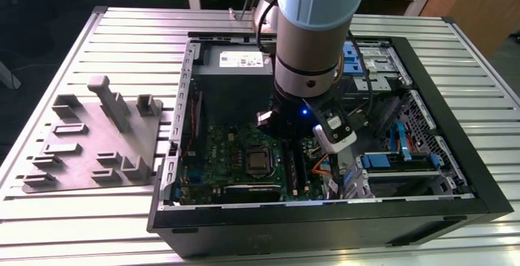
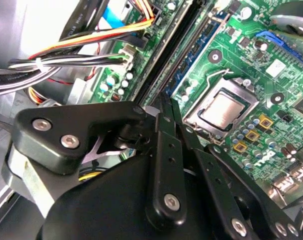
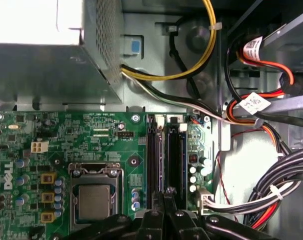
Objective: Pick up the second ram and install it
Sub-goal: 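Insert the second ram into the second slot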
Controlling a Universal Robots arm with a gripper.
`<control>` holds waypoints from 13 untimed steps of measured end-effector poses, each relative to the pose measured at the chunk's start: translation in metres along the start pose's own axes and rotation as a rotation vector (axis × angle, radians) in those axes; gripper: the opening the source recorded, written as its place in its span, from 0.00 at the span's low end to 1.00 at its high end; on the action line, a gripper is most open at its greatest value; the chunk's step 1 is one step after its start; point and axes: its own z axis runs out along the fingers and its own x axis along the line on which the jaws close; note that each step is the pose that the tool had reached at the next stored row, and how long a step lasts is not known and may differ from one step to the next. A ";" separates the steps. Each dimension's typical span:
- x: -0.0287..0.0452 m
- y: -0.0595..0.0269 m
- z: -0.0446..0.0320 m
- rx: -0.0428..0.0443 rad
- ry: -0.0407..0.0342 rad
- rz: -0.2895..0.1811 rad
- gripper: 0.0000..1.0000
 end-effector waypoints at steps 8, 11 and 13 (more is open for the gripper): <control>0.0000 0.0016 0.0003 -0.0001 0.0000 0.000 0.11; 0.0000 0.0017 0.0003 0.0000 0.0000 0.000 0.11; 0.0000 0.0016 0.0006 0.0000 0.0000 0.000 0.11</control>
